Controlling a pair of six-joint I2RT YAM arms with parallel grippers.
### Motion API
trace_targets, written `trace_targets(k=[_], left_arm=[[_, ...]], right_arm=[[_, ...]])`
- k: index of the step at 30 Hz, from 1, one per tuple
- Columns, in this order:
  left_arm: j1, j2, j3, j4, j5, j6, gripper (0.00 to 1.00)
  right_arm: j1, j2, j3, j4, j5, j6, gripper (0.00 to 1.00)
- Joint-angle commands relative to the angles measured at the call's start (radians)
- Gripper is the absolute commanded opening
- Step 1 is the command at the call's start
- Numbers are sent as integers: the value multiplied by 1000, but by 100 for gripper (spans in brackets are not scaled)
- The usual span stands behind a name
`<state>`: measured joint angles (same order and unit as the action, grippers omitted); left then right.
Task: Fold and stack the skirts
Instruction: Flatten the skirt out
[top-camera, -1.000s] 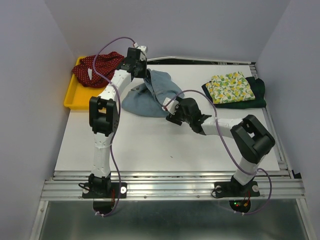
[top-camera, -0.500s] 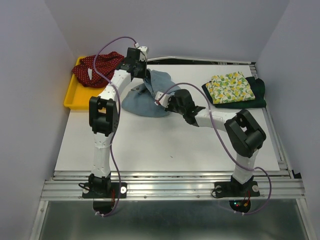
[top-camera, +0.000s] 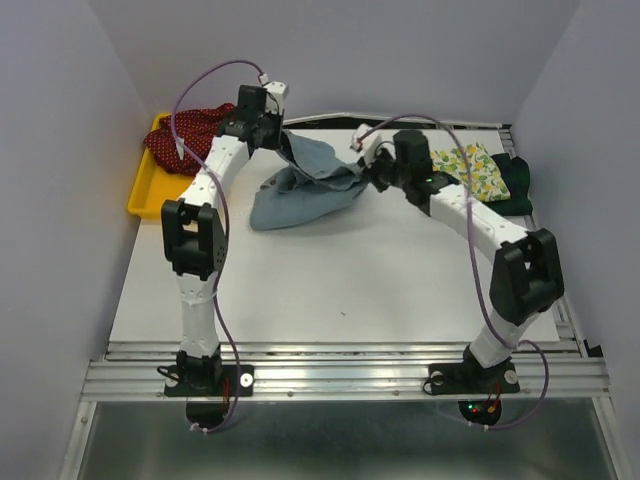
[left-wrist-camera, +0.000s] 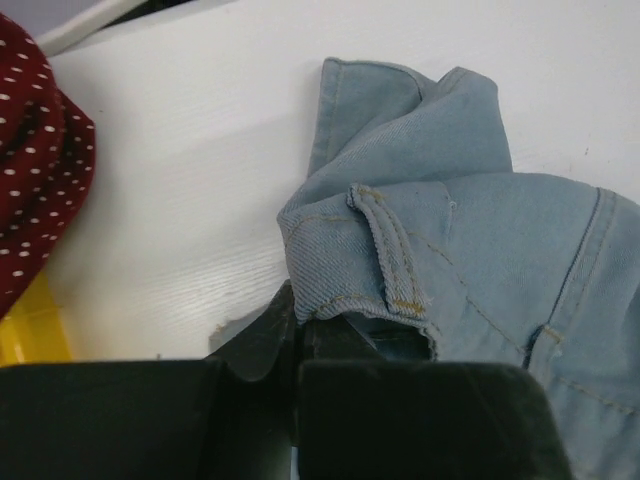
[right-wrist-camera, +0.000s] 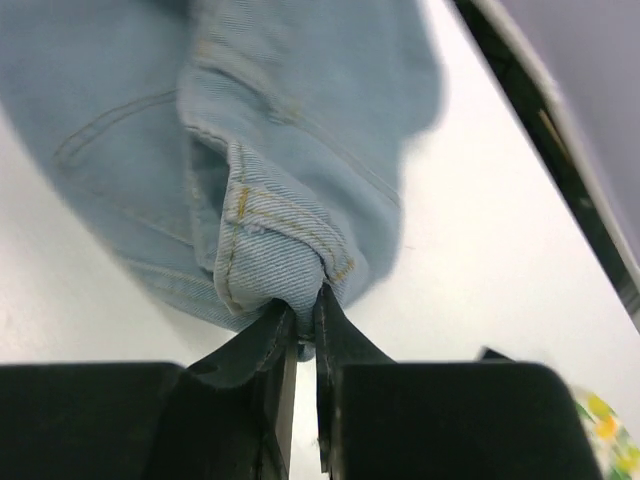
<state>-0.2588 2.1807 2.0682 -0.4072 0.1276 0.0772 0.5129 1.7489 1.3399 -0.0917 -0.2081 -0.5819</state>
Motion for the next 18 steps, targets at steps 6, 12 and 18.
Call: trace_targets(k=[6,12,18], left_arm=[[118,-318,47,-181,199,324,0],[118,-528,-244,-389,418,555,0],[107,-676,-566,-397,377,622,0]], right_arm=[[-298,-311,95,-43,-198,379,1],[-307,-407,-19,-178,-324,387,1],[-307,-443,-198,-207,-320,360,1]])
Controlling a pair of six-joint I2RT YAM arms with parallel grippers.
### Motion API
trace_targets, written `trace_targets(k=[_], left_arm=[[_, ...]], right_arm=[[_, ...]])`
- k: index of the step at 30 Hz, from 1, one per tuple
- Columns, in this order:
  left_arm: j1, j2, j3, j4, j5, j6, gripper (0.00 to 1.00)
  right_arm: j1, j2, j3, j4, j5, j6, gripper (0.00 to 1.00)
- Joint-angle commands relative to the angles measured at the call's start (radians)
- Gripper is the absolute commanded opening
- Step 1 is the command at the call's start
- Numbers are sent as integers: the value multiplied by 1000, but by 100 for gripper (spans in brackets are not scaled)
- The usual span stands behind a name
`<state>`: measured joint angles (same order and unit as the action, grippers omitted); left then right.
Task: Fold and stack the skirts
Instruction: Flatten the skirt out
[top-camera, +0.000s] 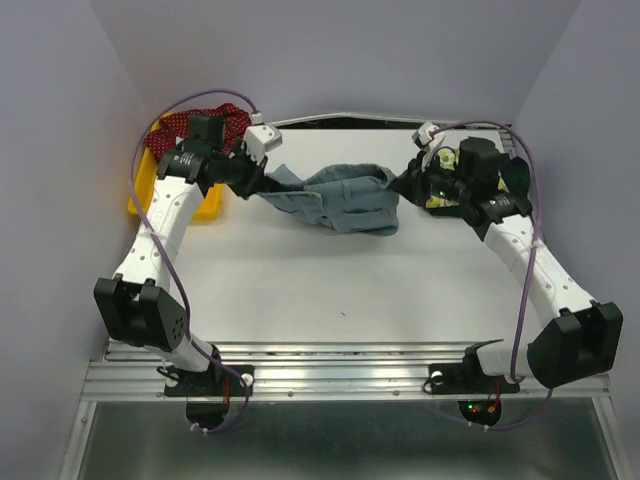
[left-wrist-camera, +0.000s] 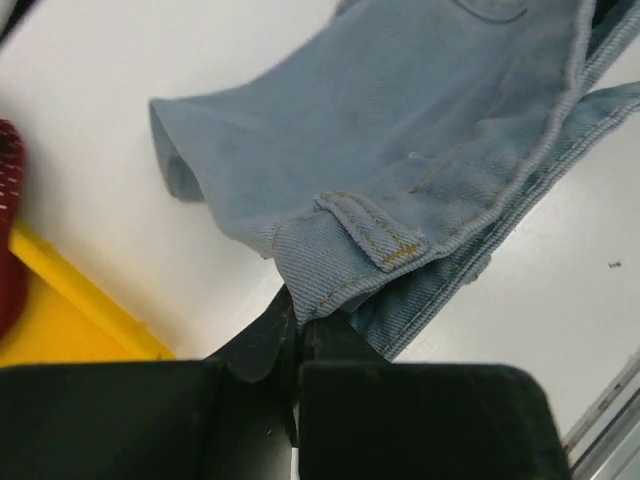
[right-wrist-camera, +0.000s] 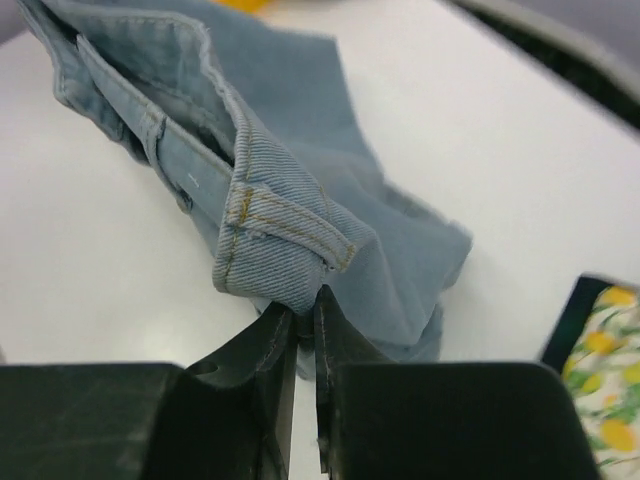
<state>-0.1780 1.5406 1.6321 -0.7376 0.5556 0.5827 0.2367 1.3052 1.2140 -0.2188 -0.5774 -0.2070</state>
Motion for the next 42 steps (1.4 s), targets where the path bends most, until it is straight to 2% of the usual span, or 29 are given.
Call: trace_targets(k=[1,5,9,10,11,12,13,14,17,19,23,24,25,30,35,38,42], left_arm=[[25,-59,-159,-24,-62,94,2],[5,-53,-231,56,-37,2,6],[-50,-22,-328,99,-7,-4,16],[-89,-22,-351,102,3,31,29],[-110,-23,-371,103,12,51,37],[-127,-36,-408,101,29,69,52],[-138,-46,-425,98,47,92,60],[-137,-56,-437,102,61,109,66],[-109,-108,-453,103,89,181,74],[-84,-144,-453,110,102,226,90],[-52,-168,-468,67,93,399,91],[-54,-180,-506,54,118,513,99],[-54,-189,-535,44,136,564,99],[-116,-244,-750,180,132,713,99],[-236,-318,-928,513,27,733,97],[-271,-303,-936,595,7,755,96],[-298,-234,-887,596,12,769,95]], right_arm=[[-31,11,-85,-82,56,-23,1],[-31,46,-140,-79,88,-58,1],[-31,36,-235,-80,53,-101,1],[-31,29,-278,-82,50,-126,1],[-31,23,-298,-82,33,-138,1],[-31,10,-318,-82,24,-149,1],[-31,2,-336,-80,18,-163,1],[-31,-6,-368,-80,13,-172,1],[-31,-17,-415,-79,-1,-230,1],[-31,-15,-432,-79,-1,-250,1],[-31,2,-456,-85,1,-293,1],[-31,3,-462,-86,1,-304,1],[-31,5,-467,-85,2,-313,1],[-31,-3,-499,-73,27,-351,1],[-31,-11,-522,-57,33,-368,1],[-31,-11,-528,-56,31,-379,1],[-31,-14,-536,-54,28,-390,1]])
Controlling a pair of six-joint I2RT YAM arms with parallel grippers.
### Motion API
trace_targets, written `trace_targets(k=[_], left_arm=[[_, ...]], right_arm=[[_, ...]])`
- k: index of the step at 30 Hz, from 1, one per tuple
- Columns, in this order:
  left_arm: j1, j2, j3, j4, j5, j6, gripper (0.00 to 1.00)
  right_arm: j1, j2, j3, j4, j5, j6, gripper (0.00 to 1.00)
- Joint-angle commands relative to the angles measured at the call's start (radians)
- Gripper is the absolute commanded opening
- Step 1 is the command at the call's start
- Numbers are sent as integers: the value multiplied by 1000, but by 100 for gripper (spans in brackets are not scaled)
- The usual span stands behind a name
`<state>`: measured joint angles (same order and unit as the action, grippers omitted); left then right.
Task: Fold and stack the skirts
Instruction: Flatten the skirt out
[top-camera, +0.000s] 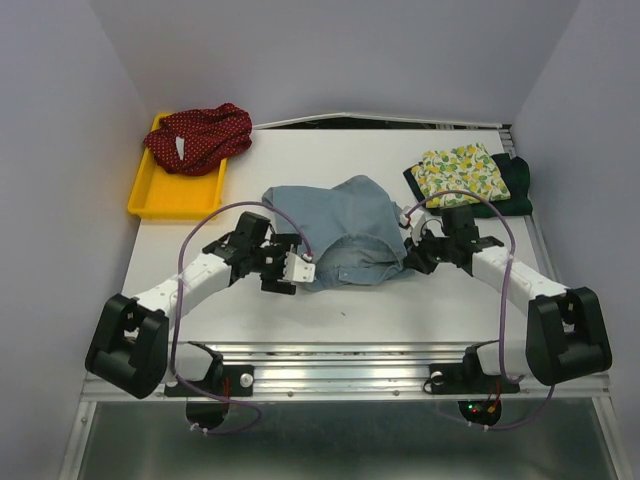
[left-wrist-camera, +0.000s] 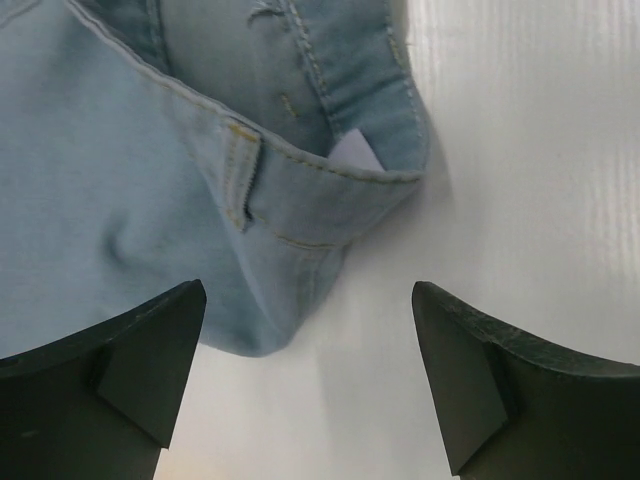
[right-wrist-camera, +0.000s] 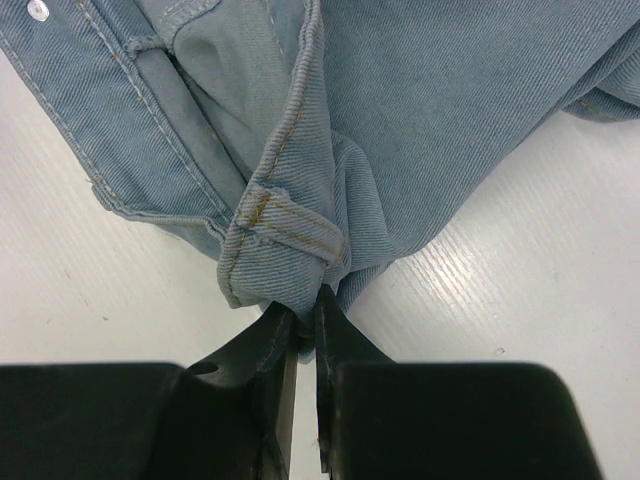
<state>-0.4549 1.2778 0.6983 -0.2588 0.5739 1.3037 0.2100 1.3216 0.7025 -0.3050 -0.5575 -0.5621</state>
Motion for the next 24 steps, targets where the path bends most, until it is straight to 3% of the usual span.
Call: trace_targets(k=[1,8,11,12,13,15,16,18,21,24], left_arm=[[-27,38,47,122,-6,52,95],[-123,107,15,182,-32,92,93],[-145,130,0,251,-54,40,84],[-146,138,3,251,-58,26,79],[-148,149,10,274,-63,13,67],[-148,150,15,302,-83,-50,51],[-148,143,18,309,-92,-66,36],[-145,111,20,311,-108,-98,19],[-88,59,53,273,-71,-151,3],[38,-14,142,222,12,-303,0]], right_arm=[[-4,-30,-24,35,7,-35,1],[-4,-28,-23,38,4,-44,1],[-4,-28,-18,40,4,-38,1],[-4,-28,-17,40,4,-36,1],[-4,-33,-15,40,2,-33,1],[-4,-35,-12,40,4,-22,1],[-4,-36,-9,40,5,-16,1],[-4,-39,3,41,14,8,1],[-4,-53,37,41,40,59,1],[-55,-71,110,41,45,120,1]])
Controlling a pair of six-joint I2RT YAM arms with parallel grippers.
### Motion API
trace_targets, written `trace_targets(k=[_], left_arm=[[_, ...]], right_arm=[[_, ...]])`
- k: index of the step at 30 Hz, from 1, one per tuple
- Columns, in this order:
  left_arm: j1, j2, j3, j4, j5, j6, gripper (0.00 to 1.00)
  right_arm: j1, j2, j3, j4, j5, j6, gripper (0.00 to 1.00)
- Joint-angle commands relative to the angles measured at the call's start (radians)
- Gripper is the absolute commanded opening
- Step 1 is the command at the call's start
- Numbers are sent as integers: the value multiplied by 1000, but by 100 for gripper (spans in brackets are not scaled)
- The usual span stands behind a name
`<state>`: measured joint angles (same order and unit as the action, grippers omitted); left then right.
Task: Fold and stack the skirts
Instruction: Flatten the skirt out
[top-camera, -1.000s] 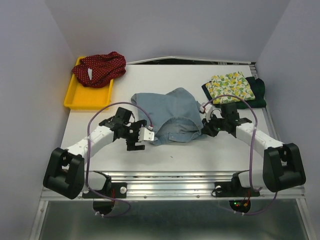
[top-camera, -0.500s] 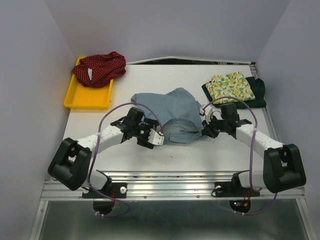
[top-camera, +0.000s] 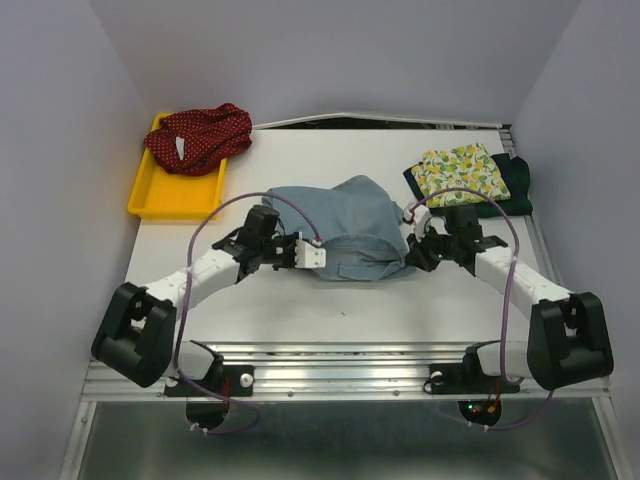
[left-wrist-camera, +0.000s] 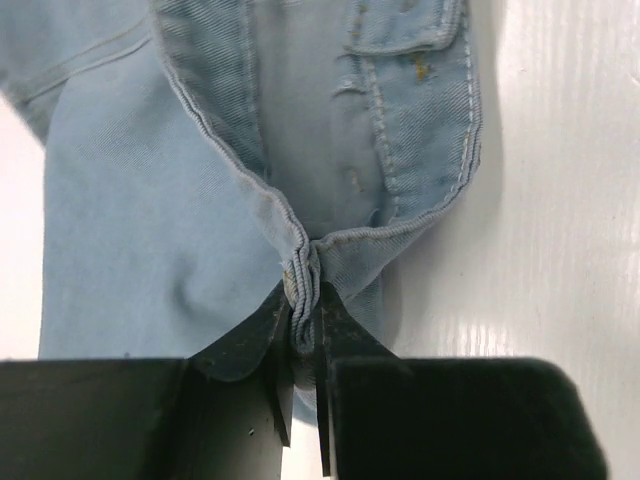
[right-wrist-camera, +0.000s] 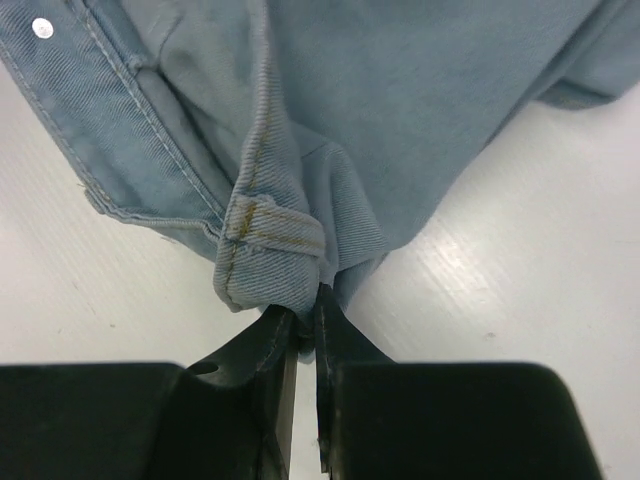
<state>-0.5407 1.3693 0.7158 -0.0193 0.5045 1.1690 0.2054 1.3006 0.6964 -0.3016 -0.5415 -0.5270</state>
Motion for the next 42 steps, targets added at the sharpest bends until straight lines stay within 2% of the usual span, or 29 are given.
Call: trace_targets(k=[1,4,7,9,11,15,19,26,29,33,35,36,37,38,39,40,41,42], left_arm=[[163,-124,160,-37,101,-211,0],[318,-133,310,-99,190,-388,0],[425,-141,440,-100,255,-575,0],[455,-150,488,-88,290,-687,0],[463,-183,530,-99,308,-715,0],[463,-314,508,-90,309,-753,0],[463,-508,465,-94,295,-767,0],[463,-717,490,-177,259,-851,0],[463,-720,494,-191,243,-888,0],[463,-601,447,-171,177,-931,0],[461,-534,426,-140,157,-954,0],[462,-491,421,-105,151,-965,0],[461,-399,412,-59,149,-989,8],[461,-347,418,-42,150,-1000,12],[461,-285,431,-22,135,-1011,18],[461,-160,444,-1,118,-1028,42],[461,-95,503,-5,94,-1048,55],[461,-25,554,-28,59,-1057,61]], right_arm=[[-67,-52,144,36,26,106,1],[-156,-50,274,35,-9,215,1],[-202,-52,409,35,-60,324,1],[-202,-66,465,35,-92,386,1],[-202,-95,526,36,-126,427,1],[-202,-187,577,3,-173,469,1],[-202,-308,594,-92,-198,466,1],[-202,-481,649,-229,-172,519,1],[-202,-485,647,-217,-138,588,1],[-202,-387,577,-151,-87,647,1],[-202,-313,543,-117,-80,670,1],[-202,-223,511,-93,-83,692,1],[-202,-111,506,-46,-81,709,2],[-202,-51,518,-22,-77,735,9],[-202,13,541,23,-71,733,24],[-202,81,578,28,-46,736,38],[-202,214,622,25,-14,731,58],[-202,215,674,15,7,731,72]])
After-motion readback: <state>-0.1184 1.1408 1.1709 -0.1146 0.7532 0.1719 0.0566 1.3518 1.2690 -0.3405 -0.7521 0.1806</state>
